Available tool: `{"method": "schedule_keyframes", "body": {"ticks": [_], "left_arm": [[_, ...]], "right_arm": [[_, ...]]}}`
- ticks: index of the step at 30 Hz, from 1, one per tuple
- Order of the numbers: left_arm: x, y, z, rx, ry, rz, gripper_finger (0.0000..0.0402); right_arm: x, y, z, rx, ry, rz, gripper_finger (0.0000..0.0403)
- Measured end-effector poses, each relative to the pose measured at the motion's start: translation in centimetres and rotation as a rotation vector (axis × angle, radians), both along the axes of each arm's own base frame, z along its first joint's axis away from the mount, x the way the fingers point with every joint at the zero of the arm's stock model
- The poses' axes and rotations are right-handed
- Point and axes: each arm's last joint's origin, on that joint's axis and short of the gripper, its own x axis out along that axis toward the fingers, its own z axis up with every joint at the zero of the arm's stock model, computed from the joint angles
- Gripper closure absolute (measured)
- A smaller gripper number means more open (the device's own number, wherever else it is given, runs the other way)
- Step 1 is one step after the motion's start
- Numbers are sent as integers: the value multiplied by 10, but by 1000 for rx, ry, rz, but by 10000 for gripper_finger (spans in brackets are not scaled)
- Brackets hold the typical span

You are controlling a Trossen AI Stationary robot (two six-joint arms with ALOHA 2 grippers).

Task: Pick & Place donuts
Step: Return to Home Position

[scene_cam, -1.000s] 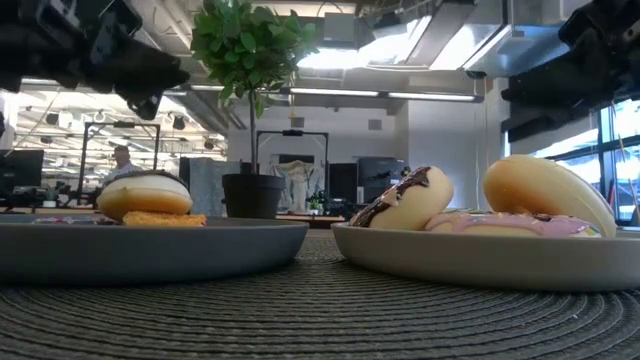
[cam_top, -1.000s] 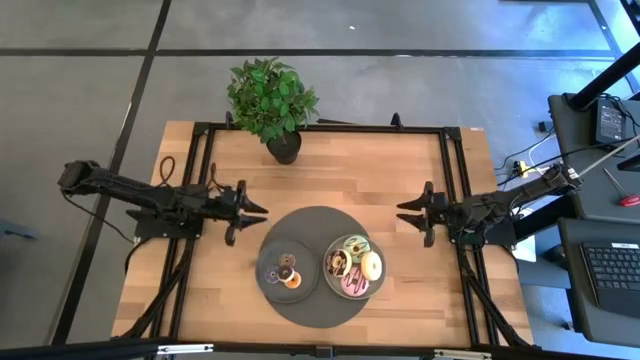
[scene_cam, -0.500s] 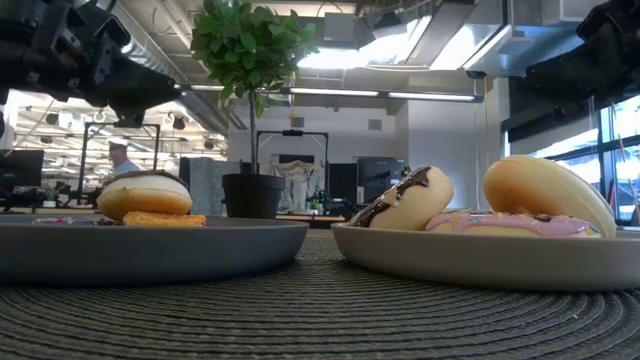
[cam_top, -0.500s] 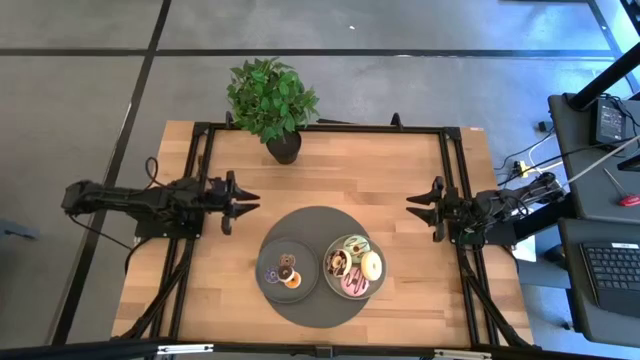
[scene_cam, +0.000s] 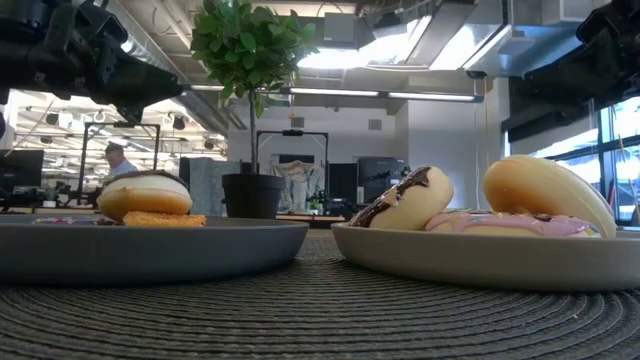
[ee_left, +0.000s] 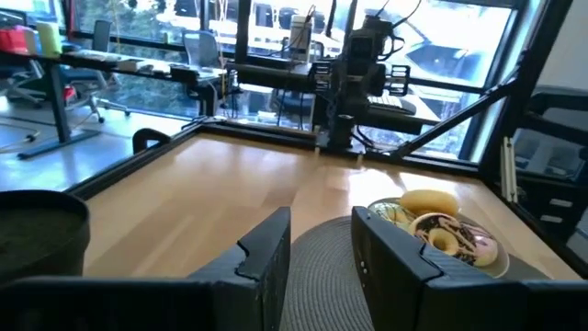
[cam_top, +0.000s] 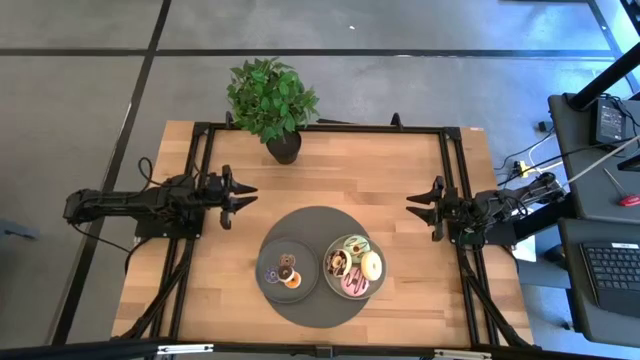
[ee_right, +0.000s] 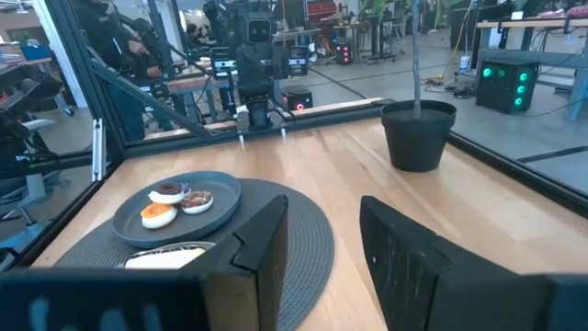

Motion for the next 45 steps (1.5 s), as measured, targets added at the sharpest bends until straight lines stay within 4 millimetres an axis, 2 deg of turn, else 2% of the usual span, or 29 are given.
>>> {"method": "schedule_keyframes", "body": {"ticks": [11, 15, 22, 25, 33, 39, 45], "left_arm": [[0, 0, -1, -20, 5, -1, 292], [1, 0, -12, -22, 0, 0, 289], [0, 2, -12, -29, 1, 22, 291], [0, 4, -13, -17, 6, 57, 292], [-1, 7, -16, 29, 49, 97, 288], [-1, 7, -15, 29, 48, 97, 292], [-1, 7, -15, 29, 48, 96, 291]], "right_arm": [[0, 0, 0, 0, -2, -2, 264], [0, 0, 1, 3, -9, -2, 264], [1, 0, 0, 5, -28, -2, 264], [6, 2, -10, -32, -79, -9, 264], [7, -1, -11, -87, -110, -54, 264], [8, -2, -11, -309, -63, -77, 264], [8, -2, -11, -312, -62, -77, 264]]}}
